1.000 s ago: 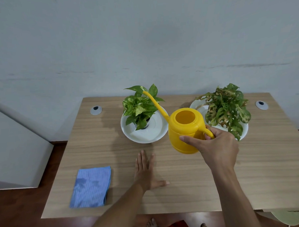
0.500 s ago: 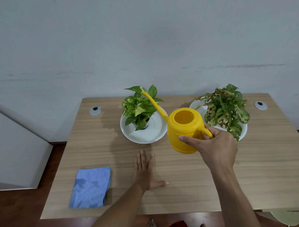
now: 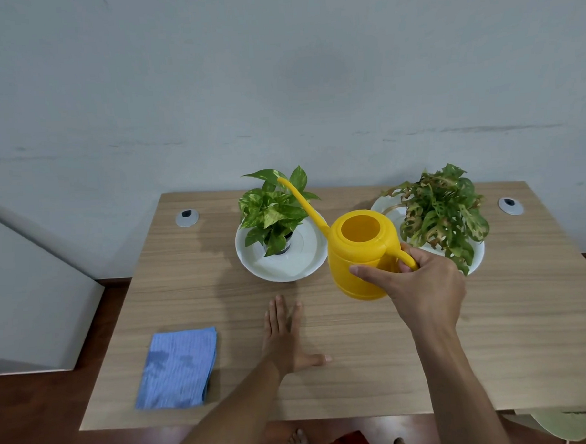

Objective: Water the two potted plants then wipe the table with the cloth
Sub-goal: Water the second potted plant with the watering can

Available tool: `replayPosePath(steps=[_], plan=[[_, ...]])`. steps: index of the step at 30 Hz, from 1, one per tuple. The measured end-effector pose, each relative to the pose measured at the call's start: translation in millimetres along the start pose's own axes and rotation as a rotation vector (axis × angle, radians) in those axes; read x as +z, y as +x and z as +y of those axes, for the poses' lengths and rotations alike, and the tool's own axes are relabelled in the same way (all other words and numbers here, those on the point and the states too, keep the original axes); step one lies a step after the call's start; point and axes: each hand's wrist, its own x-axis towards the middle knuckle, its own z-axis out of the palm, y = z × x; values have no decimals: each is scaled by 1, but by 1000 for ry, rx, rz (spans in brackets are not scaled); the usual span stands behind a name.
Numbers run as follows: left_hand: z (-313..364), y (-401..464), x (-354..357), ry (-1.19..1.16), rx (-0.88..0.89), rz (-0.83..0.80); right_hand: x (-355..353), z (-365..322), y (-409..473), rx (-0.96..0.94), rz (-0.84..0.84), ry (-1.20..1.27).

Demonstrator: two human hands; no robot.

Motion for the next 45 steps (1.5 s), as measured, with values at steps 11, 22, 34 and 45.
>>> replayPosePath(steps=[11, 22, 34, 45], plan=[[2, -2, -2, -4, -21, -10, 0, -2, 0, 1, -8, -6], [1, -1, -1, -6, -10, -15, -1, -1, 1, -13, -19, 3], [1, -1, -1, 17, 0, -13, -2, 8, 8, -11, -1, -25], [1, 0, -1, 40, 4, -19, -4, 7, 6, 2, 13, -30]])
